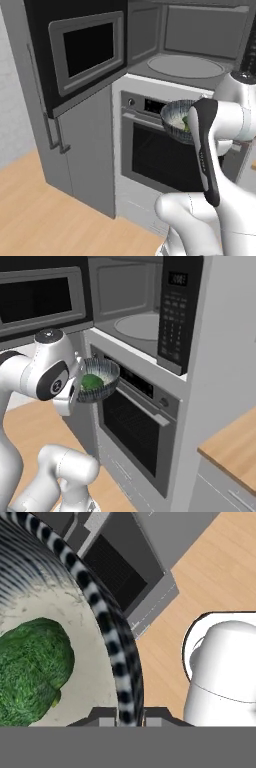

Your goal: Pick the broccoli from the sink and place it in the bowl. Then pick the bowl and place it in the microwave. Then close the microwave door and press the start button.

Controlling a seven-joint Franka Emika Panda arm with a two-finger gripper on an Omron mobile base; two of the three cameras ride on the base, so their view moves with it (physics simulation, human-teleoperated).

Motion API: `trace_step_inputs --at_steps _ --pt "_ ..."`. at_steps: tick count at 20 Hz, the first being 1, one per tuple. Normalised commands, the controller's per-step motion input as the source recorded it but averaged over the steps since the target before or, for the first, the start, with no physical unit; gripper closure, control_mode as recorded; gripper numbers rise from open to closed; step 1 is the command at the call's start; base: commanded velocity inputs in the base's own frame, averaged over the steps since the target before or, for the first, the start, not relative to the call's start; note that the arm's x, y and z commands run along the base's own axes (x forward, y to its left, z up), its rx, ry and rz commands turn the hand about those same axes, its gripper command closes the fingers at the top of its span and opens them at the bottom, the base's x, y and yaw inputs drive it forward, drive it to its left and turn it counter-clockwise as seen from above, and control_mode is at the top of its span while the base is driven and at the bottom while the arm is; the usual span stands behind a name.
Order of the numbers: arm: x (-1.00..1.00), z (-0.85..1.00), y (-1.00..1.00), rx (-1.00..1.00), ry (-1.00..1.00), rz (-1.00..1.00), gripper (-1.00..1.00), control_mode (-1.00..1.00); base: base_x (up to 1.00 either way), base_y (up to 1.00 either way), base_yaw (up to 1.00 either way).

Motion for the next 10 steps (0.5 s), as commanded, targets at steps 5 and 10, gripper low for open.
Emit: trace_step_inputs --at_steps 5,10 --pt "0.0 0.0 0.0 0.0 0.0 0.0 1.0 1.0 0.33 0.18 -0.11" --pt "0.0 0.0 0.0 0.0 0.0 0.0 1.0 1.0 0.04 0.41 -0.36"
